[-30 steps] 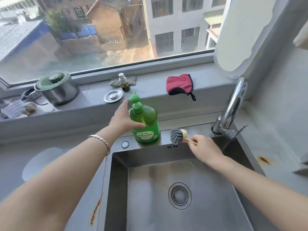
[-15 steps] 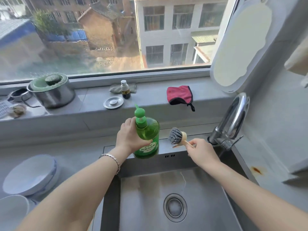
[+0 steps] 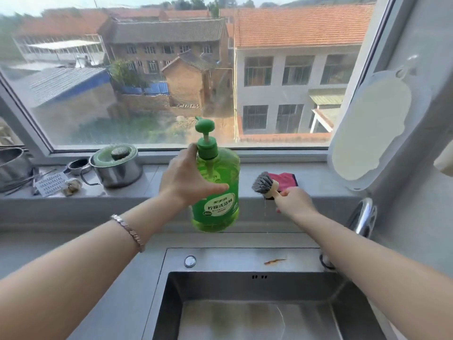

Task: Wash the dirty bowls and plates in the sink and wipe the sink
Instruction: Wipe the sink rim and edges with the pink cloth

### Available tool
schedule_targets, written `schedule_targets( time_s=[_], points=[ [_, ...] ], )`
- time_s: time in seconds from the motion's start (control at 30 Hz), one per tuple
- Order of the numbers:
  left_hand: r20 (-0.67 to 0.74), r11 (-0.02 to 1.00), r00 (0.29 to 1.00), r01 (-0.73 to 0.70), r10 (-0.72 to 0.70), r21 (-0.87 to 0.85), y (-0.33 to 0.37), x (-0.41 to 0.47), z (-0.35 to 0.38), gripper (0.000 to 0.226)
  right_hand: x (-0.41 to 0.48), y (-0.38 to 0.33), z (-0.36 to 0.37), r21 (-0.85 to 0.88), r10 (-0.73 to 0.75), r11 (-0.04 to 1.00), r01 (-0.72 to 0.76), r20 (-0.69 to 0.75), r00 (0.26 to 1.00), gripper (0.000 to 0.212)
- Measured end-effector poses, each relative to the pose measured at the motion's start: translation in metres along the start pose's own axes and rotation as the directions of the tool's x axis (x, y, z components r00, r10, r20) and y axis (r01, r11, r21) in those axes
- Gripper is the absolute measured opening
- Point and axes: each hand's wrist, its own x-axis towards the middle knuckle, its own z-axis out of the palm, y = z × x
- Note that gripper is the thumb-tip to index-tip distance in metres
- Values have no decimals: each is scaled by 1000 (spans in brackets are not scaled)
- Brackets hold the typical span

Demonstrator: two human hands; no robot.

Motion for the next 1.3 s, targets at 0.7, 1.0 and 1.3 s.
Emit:
schedule_targets(
  time_s=[0.7,1.0,1.3],
  points=[
    [100,983,979,-169,176,-79,-31,191,106,95,257,23,8,-422,-153,888,184,108,982,25],
    [1,994,995,-98,98,-49,-31,171,115,100,232,26,39,-521,-279,837,167,-143,950,33],
    [64,984,997,30,-42,175,-44,61,117,51,146,33,54,-717,-57,675,174,184,981,63]
  ],
)
